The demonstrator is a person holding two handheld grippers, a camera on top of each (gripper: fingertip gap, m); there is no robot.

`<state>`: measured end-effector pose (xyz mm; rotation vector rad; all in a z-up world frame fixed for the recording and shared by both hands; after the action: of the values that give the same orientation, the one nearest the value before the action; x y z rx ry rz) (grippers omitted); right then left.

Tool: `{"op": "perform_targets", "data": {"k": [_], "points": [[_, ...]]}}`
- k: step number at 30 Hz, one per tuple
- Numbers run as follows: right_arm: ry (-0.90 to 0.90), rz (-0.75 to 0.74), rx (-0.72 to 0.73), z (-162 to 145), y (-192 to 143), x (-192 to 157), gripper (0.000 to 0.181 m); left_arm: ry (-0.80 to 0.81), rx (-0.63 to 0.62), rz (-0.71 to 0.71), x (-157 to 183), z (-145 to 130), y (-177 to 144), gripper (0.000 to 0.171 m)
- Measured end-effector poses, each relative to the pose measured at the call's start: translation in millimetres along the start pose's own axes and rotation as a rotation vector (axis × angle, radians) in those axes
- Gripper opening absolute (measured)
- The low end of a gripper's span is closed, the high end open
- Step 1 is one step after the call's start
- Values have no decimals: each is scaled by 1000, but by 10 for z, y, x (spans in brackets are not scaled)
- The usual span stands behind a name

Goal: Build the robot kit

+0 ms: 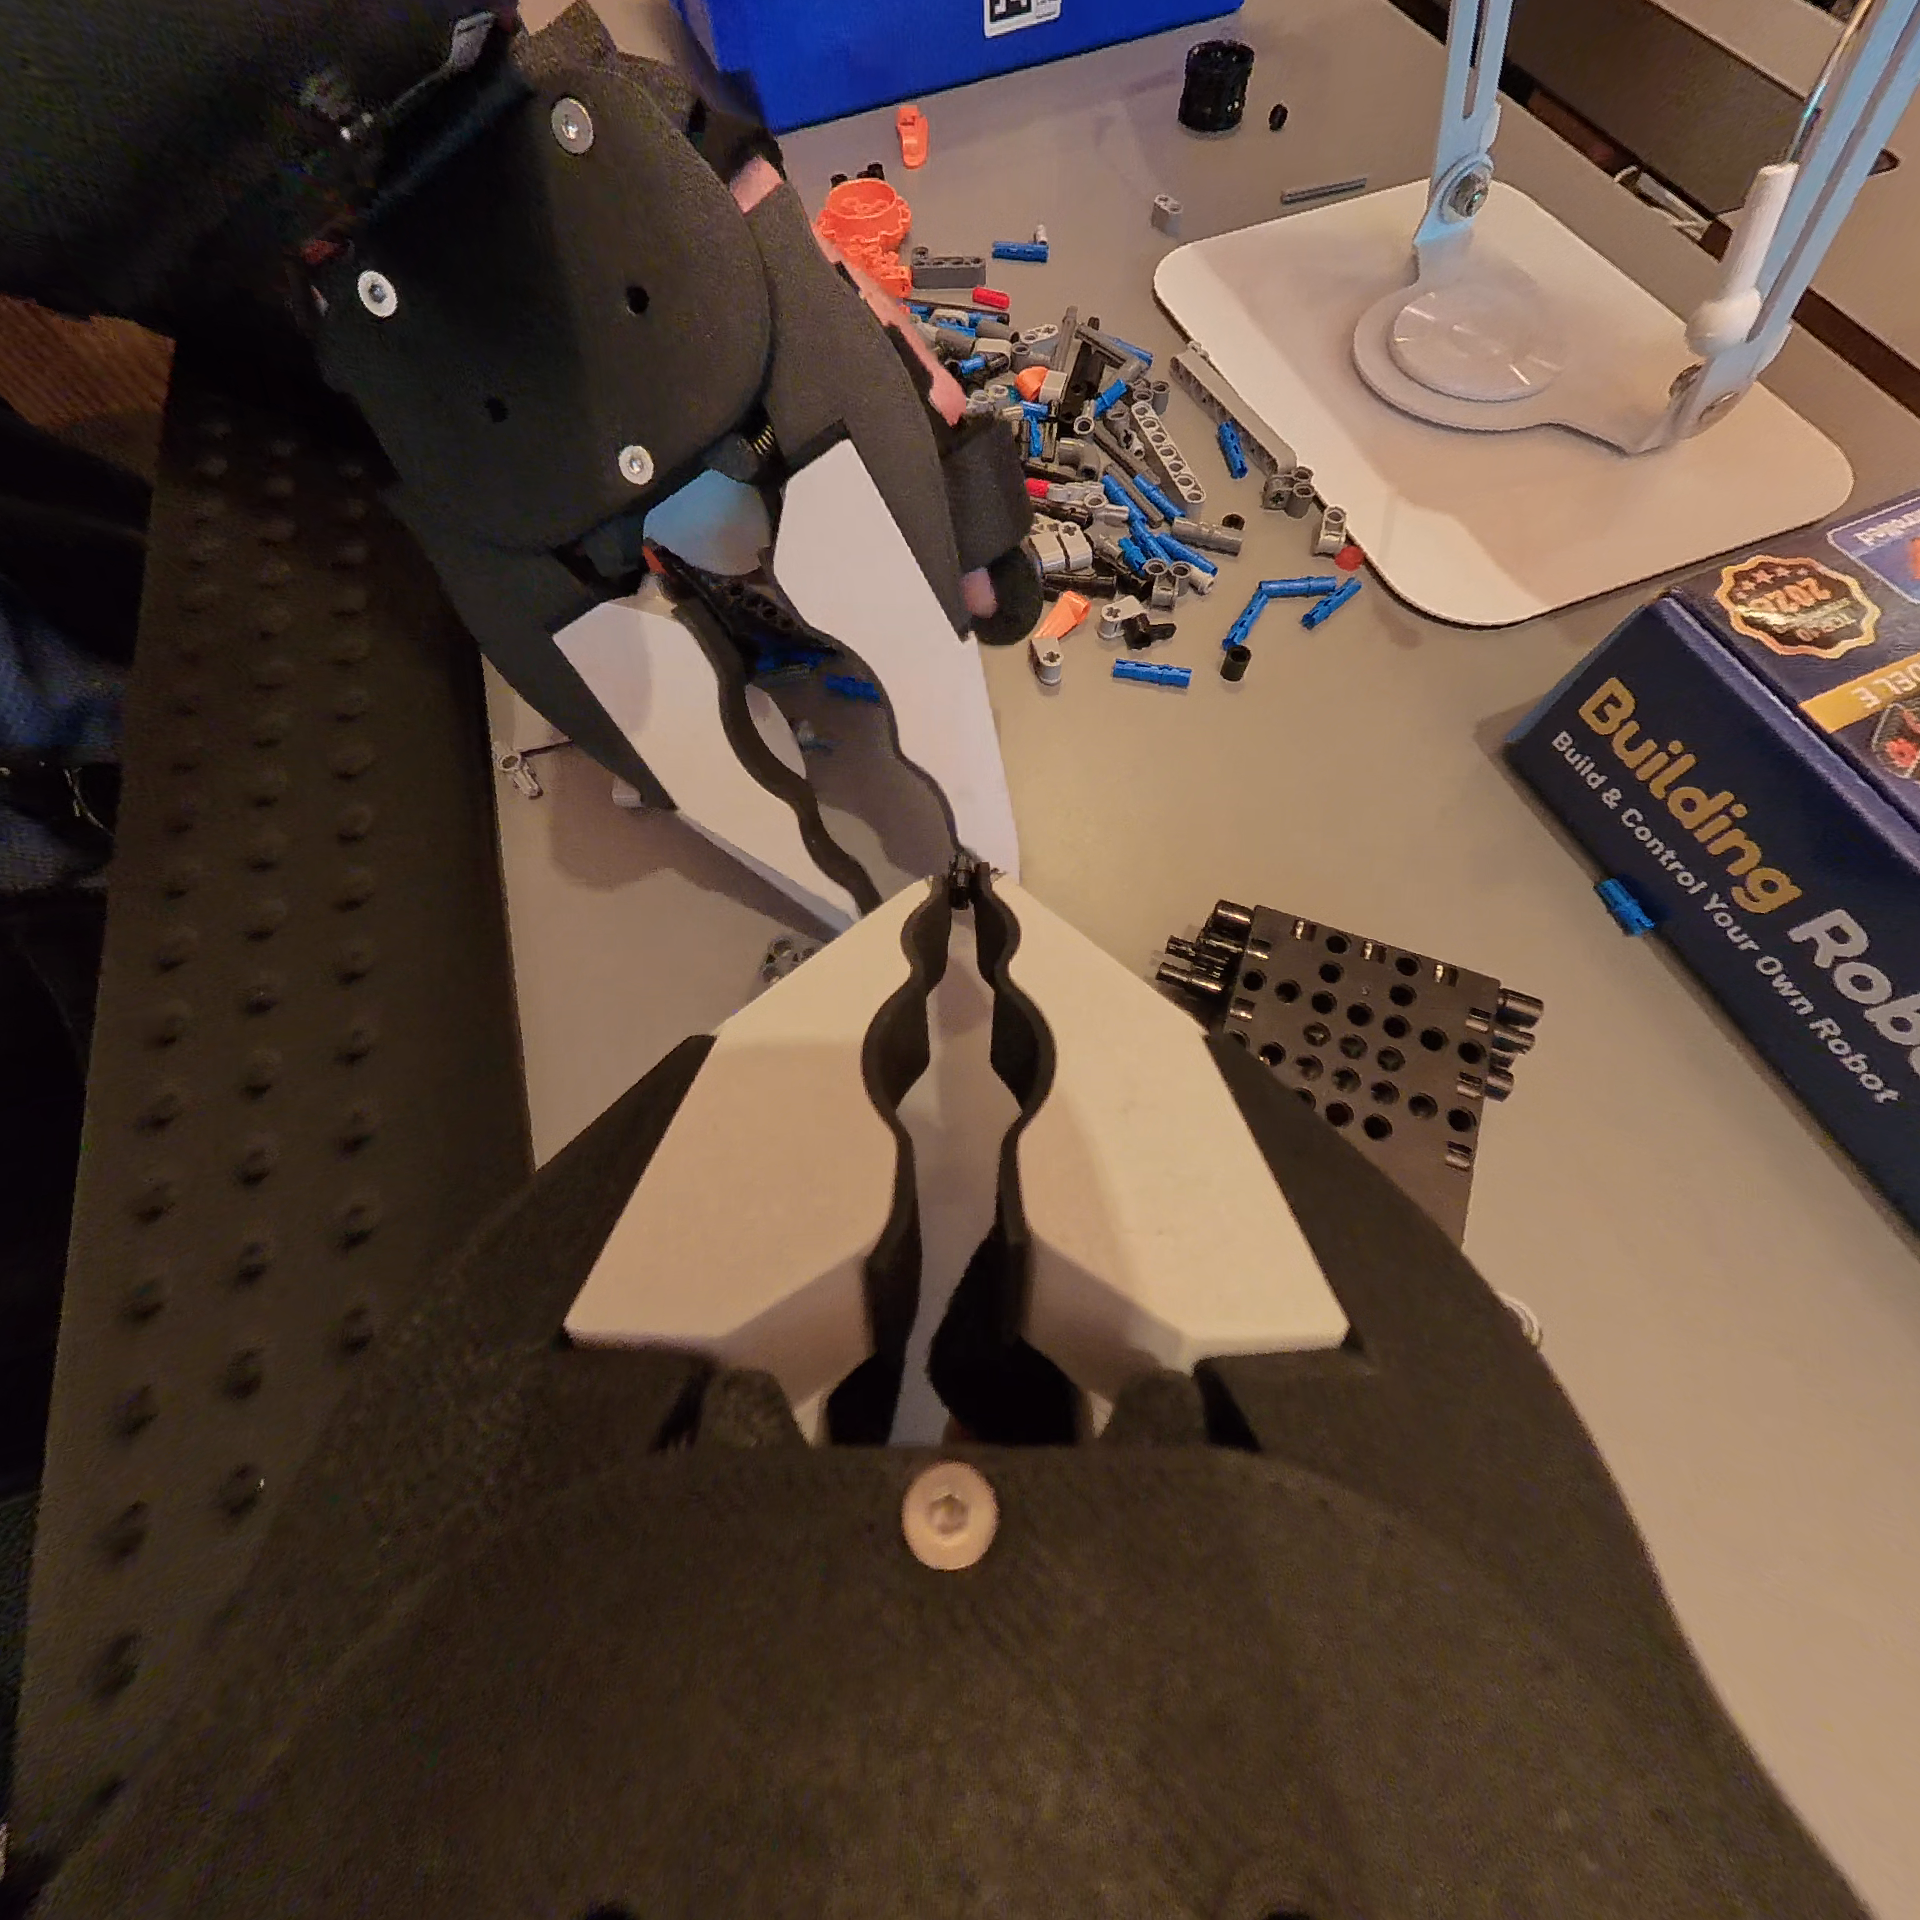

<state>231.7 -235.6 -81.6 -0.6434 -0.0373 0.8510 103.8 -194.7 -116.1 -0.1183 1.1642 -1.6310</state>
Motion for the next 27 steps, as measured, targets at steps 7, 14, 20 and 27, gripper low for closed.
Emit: {"op": "perform_targets", "data": {"k": [7, 14, 20, 27], "points": [[4, 0, -8, -38, -33, 9, 3, -25, 18, -192, 204, -114, -191, 32], [3, -2, -10, -44, -26, 9, 3, 25, -26, 31, -13, -9, 23, 26], [-29, -45, -71, -107, -28, 14, 3, -81, 35, -86, 85, -10, -136, 25], [-130, -50, -208, -195, 40, -136, 3, -148, 40, -122, 341, 25, -87, 41]]}}
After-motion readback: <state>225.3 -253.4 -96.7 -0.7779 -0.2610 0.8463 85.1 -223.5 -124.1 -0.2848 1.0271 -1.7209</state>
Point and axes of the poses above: each gripper's, where its closed fingertips meet, y out along the fingers, z out of its top, x = y × z across the jaws, the point moved 9 cm from there along -y, back along the fingers, and after that the axes turned 12 degrees about y, right-handed, at the moved point
